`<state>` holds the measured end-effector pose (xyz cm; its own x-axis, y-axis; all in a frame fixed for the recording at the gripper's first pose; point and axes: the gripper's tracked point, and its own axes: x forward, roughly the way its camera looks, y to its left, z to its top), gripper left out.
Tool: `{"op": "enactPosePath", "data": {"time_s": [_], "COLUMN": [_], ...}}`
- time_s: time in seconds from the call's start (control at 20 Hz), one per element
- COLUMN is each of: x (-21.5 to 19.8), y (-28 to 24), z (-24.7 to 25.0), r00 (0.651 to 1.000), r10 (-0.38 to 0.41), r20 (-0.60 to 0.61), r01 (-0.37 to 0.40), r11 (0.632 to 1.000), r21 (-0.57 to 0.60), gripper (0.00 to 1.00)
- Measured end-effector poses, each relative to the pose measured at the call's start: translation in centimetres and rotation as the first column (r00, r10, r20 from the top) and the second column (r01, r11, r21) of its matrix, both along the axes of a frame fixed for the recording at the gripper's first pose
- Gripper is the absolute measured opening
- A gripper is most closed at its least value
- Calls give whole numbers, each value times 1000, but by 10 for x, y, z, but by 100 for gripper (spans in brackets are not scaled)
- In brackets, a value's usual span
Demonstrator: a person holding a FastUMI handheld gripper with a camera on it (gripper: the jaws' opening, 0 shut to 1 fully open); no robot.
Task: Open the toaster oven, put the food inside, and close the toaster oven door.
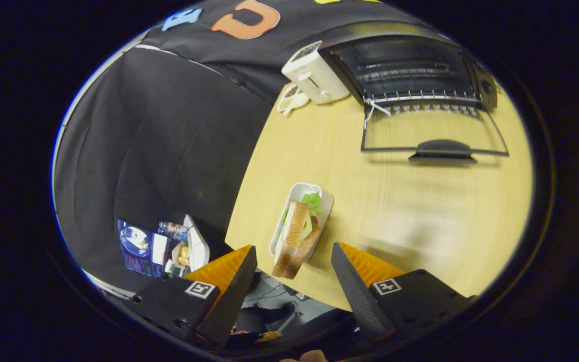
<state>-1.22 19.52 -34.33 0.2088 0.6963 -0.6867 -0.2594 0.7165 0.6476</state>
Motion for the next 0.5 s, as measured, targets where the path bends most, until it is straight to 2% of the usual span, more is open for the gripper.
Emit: {"op": "enactPosePath", "data": {"time_s": [0.15, 0.3, 0.45, 0.5], "x": [2, 7, 7, 7], "y": [15, 22, 26, 26], "z": [-19, -29, -30, -27], "r00": [994, 979, 955, 951], "r10": [-52, -95, -134, -141], "r20": [-98, -182, -266, -276], "r01": [54, 103, 153, 161], "r11": [998, 994, 987, 986], "r21": [20, 37, 52, 50], "gripper": [94, 83, 64, 50]}}
